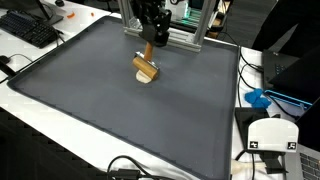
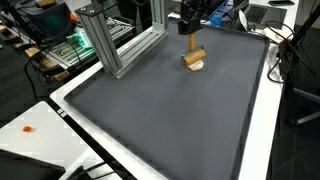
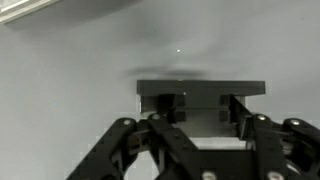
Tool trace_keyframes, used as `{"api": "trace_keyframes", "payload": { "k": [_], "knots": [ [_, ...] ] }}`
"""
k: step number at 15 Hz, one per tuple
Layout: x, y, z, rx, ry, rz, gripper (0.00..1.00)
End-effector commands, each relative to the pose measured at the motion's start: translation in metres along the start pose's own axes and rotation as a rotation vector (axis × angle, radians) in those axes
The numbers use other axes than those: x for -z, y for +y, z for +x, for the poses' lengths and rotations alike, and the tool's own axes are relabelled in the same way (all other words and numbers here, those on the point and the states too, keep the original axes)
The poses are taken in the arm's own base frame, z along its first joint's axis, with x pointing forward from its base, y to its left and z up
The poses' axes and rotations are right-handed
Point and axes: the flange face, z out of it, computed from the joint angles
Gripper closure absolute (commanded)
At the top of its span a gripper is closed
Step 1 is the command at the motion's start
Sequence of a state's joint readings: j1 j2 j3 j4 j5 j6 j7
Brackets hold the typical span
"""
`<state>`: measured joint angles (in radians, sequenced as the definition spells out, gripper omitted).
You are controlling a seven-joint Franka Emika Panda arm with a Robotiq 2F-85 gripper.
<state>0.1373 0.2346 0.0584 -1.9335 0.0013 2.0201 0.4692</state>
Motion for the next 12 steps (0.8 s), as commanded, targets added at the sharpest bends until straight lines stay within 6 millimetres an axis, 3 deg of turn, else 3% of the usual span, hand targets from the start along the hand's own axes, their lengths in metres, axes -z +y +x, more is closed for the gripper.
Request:
{"api": "trace_keyframes", "payload": {
  "k": [1,8,12],
  "knots": [
    [0.003,0.004,0.001,0.011,-0.058,0.003,0.65],
    [-0.011,0.004,0.0,0.027,-0.118,-0.003,0.65],
    [-0.009,0.001,0.006,0.03,-0.072,0.015,0.65]
  ]
}}
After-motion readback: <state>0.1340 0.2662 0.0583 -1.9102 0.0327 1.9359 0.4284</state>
